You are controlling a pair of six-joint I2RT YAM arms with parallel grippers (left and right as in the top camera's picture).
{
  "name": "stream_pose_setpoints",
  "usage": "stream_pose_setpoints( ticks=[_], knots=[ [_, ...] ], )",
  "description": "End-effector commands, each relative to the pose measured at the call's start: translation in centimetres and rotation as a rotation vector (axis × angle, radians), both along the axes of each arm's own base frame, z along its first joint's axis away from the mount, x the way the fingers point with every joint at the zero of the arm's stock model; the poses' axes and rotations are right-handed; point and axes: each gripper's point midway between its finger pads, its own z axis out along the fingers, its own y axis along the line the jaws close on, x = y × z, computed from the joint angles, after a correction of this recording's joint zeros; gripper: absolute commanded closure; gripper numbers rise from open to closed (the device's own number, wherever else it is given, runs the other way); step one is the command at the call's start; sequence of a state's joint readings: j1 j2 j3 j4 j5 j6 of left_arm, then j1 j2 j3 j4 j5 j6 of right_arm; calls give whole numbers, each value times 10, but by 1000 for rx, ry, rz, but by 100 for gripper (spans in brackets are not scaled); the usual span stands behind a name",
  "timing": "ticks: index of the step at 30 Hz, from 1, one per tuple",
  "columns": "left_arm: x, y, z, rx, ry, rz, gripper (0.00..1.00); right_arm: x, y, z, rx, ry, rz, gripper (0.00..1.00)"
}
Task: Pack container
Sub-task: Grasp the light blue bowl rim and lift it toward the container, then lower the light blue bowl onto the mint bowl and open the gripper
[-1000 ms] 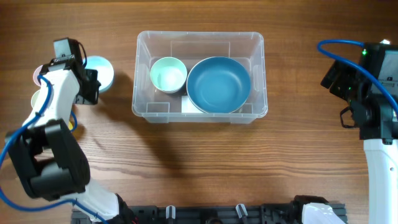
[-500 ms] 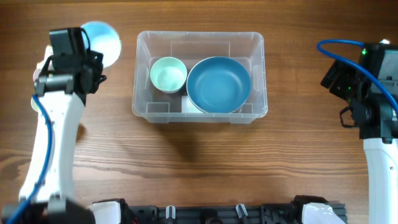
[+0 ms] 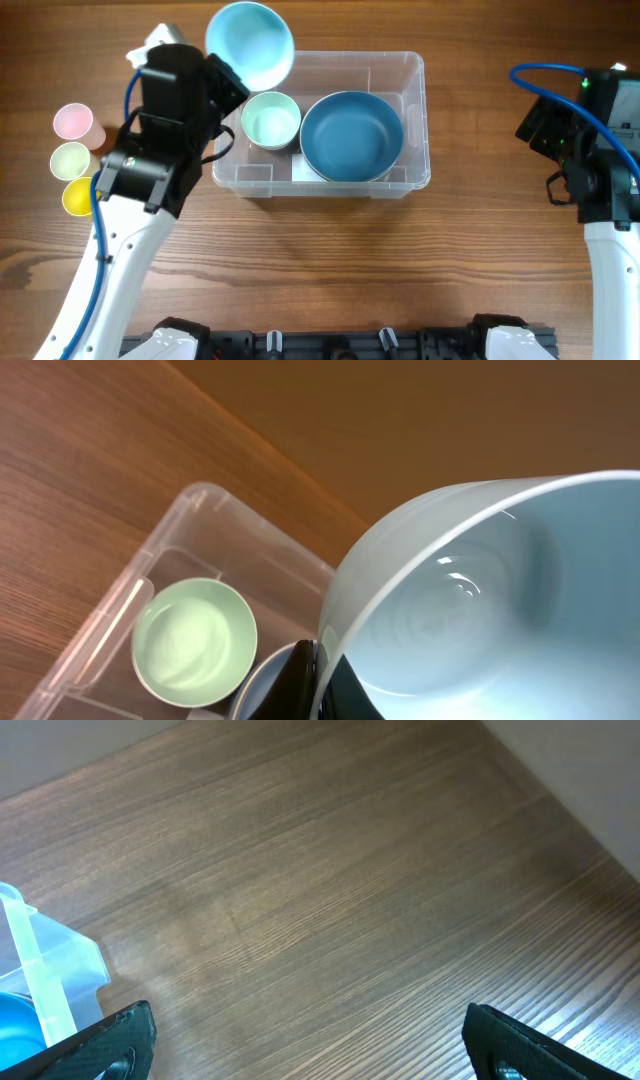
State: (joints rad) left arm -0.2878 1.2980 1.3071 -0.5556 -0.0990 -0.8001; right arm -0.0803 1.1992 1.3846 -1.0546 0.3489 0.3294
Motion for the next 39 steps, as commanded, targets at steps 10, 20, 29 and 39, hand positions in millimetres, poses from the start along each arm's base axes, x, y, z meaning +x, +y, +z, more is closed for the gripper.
stream_pose_setpoints(
  ticks=[10,20,29,39],
  knots=[
    [38,-29,-95,321,159,-240,90,1,-4,3,-7,-11,-24,0],
    [42,-22,-130,383,250,-229,90,1,-4,3,-7,-11,-24,0],
    [36,-14,-156,425,340,-220,88,1,-4,3,-7,-11,-24,0],
    [39,-15,-160,425,342,-220,32,1,-4,3,-5,-11,-23,0]
  ],
)
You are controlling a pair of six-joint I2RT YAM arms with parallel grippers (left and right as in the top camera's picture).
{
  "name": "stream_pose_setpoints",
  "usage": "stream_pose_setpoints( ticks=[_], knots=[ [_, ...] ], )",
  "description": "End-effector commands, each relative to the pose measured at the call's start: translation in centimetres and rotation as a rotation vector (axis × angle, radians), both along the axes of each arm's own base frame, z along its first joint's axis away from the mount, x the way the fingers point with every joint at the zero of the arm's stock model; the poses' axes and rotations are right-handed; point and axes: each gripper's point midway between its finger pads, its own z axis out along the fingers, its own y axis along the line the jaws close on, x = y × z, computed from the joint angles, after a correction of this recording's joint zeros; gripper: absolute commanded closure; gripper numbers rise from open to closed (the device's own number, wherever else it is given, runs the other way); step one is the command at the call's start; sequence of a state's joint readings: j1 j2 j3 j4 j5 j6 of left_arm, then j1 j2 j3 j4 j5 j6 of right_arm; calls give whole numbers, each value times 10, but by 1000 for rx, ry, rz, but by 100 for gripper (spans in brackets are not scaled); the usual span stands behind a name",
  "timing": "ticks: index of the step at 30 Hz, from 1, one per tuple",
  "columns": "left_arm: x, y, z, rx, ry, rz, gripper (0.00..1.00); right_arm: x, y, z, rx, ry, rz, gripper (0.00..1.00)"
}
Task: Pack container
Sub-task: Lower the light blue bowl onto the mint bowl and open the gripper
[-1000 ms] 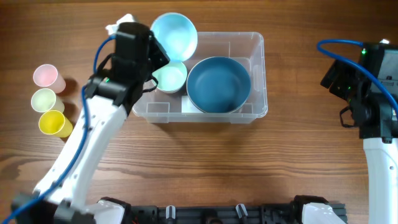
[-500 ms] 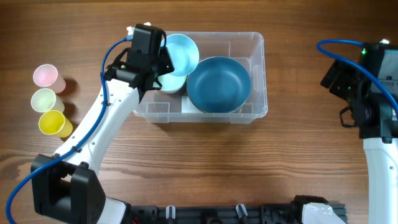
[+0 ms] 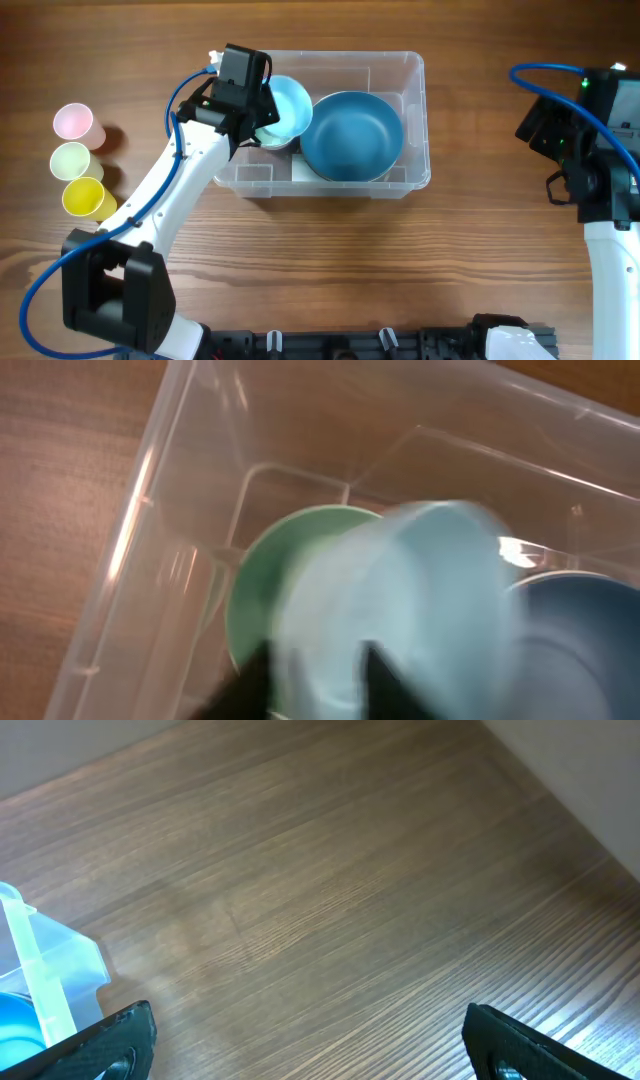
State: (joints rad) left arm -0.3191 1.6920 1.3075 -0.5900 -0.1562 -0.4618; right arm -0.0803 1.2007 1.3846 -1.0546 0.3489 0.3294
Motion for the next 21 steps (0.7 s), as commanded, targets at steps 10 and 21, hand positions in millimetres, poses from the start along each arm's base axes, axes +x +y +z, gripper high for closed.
stream_pose_setpoints(
  ticks=[10,21],
  knots=[
    [1,22,60,-33,-99,70,27,1,-4,4,-5,-12,-23,0],
    [-108,128,84,-27,113,402,0,1,-4,4,-5,-13,-23,0]
  ],
)
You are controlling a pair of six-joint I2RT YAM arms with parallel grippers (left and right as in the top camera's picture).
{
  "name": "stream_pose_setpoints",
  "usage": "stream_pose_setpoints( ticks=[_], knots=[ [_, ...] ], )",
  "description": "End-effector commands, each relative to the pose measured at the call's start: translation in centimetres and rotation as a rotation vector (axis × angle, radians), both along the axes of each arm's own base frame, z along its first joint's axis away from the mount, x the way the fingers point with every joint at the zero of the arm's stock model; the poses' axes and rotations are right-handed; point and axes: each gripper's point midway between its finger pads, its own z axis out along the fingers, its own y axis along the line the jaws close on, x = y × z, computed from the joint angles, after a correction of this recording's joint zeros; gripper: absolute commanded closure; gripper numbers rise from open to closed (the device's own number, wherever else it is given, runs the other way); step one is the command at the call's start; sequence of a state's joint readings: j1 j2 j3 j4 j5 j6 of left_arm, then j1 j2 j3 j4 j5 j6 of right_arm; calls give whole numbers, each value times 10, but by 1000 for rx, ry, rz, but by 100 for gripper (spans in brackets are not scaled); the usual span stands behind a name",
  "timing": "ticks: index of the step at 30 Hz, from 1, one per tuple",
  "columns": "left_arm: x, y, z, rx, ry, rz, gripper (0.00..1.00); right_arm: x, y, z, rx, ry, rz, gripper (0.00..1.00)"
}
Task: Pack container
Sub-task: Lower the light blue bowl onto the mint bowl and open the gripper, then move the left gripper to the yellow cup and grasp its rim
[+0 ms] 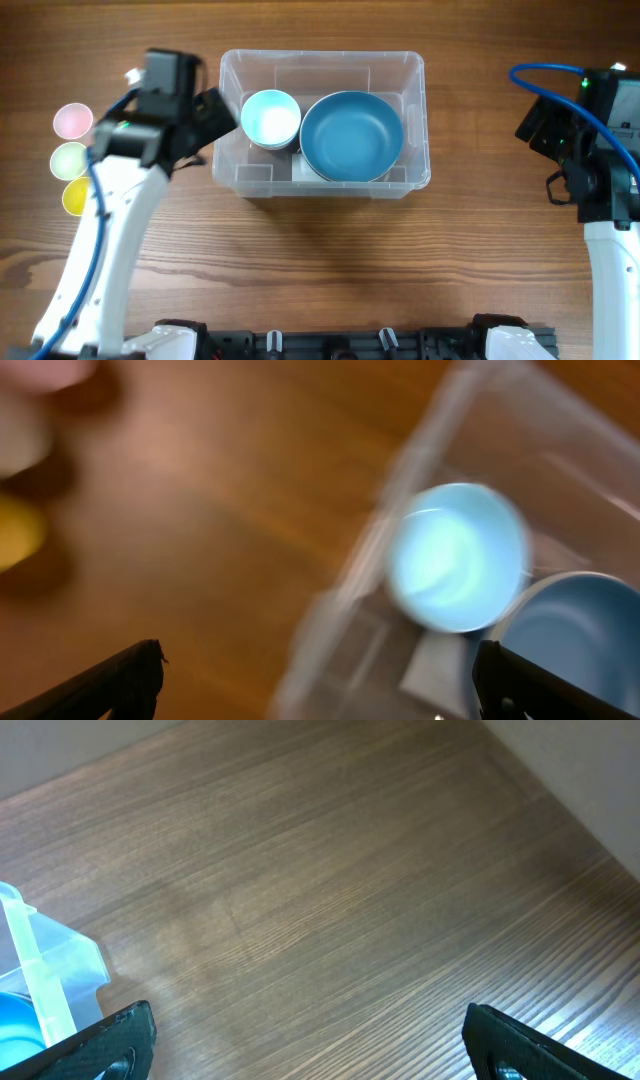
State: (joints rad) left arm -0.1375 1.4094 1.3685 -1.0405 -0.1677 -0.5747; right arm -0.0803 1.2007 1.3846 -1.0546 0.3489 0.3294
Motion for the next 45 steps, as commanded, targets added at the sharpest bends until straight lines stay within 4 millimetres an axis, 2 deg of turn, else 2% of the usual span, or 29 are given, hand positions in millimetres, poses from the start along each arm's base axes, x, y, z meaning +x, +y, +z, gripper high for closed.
stream_pose_setpoints(
  ticks=[1,5,8,13,16,18,21,27,31,34,37,45],
  knots=[
    [-29,41,13,14,33,133,0,1,-4,4,-5,-12,-23,0],
    [-51,75,7,60,121,158,0,1,-4,3,-5,-12,-23,0],
    [-60,94,0,74,157,185,0,1,-4,3,-5,-11,-23,1],
    [-80,131,-15,63,208,322,0,1,-4,3,-5,-11,-23,0],
    [-92,148,-26,57,244,373,1,1,-4,3,-5,-11,-23,1],
    [-97,156,-40,58,274,368,5,1,-4,3,-5,-11,-23,1],
    [-95,161,-55,60,283,362,5,1,-4,3,-5,-11,-23,0],
    [-73,167,-78,86,253,268,3,1,-4,3,-5,-11,-23,0],
    [-60,172,-85,108,239,225,5,1,-4,3,-5,-11,-23,0],
    [-51,176,-94,111,240,214,12,1,-4,3,-5,-11,-23,0],
    [-47,177,-108,101,267,211,31,1,-4,3,-5,-11,-23,1],
    [-46,178,-146,69,370,200,32,1,-4,3,-5,-11,-23,0]
  ],
)
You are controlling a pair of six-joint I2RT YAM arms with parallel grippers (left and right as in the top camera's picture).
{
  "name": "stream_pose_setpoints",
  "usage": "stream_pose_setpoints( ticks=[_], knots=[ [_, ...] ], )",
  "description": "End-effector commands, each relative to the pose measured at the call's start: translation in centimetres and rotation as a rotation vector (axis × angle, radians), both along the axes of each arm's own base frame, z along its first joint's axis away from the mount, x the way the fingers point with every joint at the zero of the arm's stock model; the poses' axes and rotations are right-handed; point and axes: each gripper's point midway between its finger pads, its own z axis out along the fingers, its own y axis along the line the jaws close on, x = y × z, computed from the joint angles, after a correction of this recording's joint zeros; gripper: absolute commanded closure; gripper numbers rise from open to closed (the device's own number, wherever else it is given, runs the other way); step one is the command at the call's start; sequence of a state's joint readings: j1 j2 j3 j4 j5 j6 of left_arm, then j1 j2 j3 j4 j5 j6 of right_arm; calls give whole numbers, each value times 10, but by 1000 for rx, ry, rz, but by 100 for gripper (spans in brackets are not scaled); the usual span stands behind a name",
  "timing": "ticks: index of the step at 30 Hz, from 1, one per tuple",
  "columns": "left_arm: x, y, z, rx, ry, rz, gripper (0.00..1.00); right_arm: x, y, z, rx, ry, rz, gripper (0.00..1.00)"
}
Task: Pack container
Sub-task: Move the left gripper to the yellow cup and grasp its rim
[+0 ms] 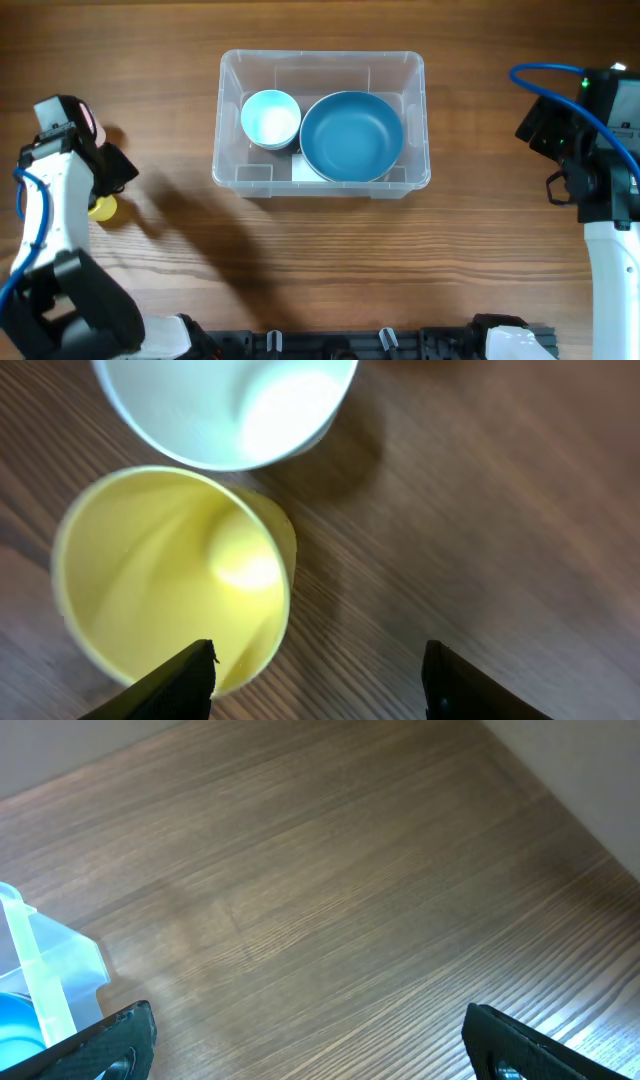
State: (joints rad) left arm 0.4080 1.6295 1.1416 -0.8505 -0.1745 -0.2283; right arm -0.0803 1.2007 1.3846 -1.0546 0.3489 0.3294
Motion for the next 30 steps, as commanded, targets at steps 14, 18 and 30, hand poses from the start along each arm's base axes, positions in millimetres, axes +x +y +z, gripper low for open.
stream_pose_setpoints(
  ticks=[14,18,30],
  knots=[
    [0,1,-22,-21,47,-15,55,1,-4,3,-6,-11,-23,0],
    [-2,4,-22,-1,57,-10,55,1,-4,3,-6,-11,-23,1],
    [-7,11,-20,37,80,-1,61,1,-4,3,-6,-11,-23,0]
  ],
)
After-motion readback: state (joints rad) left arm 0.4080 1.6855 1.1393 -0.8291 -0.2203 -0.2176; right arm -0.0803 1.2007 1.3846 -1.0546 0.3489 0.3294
